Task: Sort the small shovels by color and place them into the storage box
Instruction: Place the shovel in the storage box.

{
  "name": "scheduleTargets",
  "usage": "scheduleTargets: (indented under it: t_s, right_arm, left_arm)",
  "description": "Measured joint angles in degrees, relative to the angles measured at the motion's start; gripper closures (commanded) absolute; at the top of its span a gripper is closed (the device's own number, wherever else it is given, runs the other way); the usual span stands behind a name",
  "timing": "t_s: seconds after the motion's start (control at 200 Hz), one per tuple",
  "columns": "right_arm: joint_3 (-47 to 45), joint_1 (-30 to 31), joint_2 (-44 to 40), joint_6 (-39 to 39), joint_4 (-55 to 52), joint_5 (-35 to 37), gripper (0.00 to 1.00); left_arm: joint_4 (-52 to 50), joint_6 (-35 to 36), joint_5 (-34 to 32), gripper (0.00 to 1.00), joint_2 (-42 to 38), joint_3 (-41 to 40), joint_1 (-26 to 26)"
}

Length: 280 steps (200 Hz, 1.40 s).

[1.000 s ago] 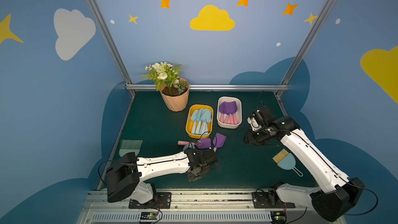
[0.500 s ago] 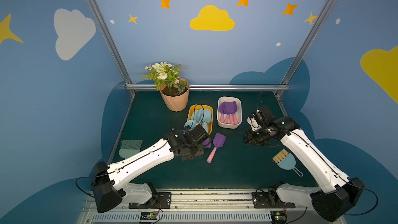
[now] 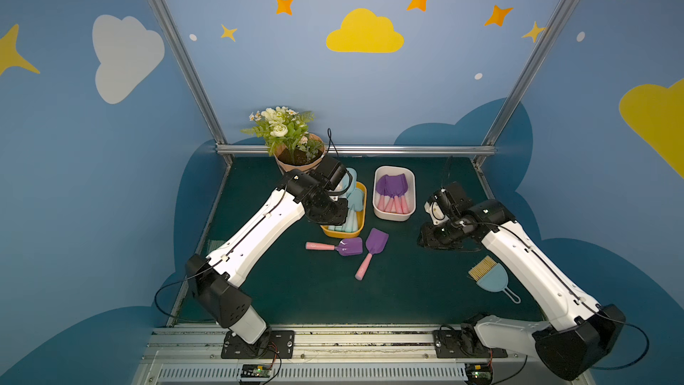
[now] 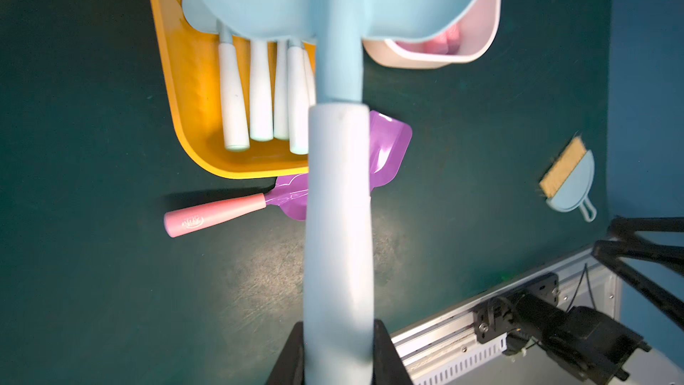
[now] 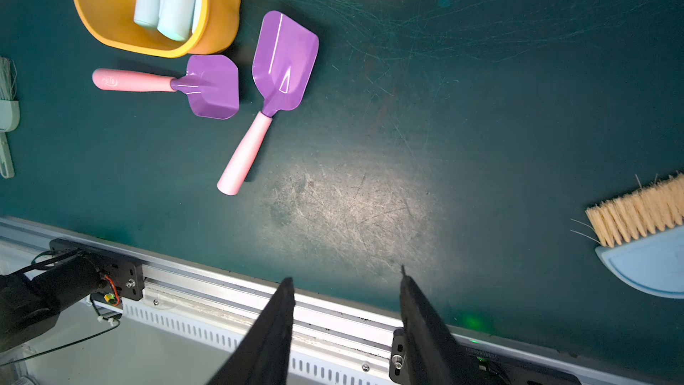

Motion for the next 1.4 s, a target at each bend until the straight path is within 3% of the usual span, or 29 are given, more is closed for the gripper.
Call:
scheduleTargets:
  t_s: [0.466,1.402]
  right_arm:
    - [0.0,0.0,0.1,0.0,0.0,0.0,0.52]
    - [0.0,0.0,1.4,-0.1,-0.1,0.0,0.53]
  left_arm:
    - [-6.5,8.7,1.0,0.97,16.3,7.7,4.5]
    - [-6.2,11.2,-0.4,0.97,26.7,13.7,8.5]
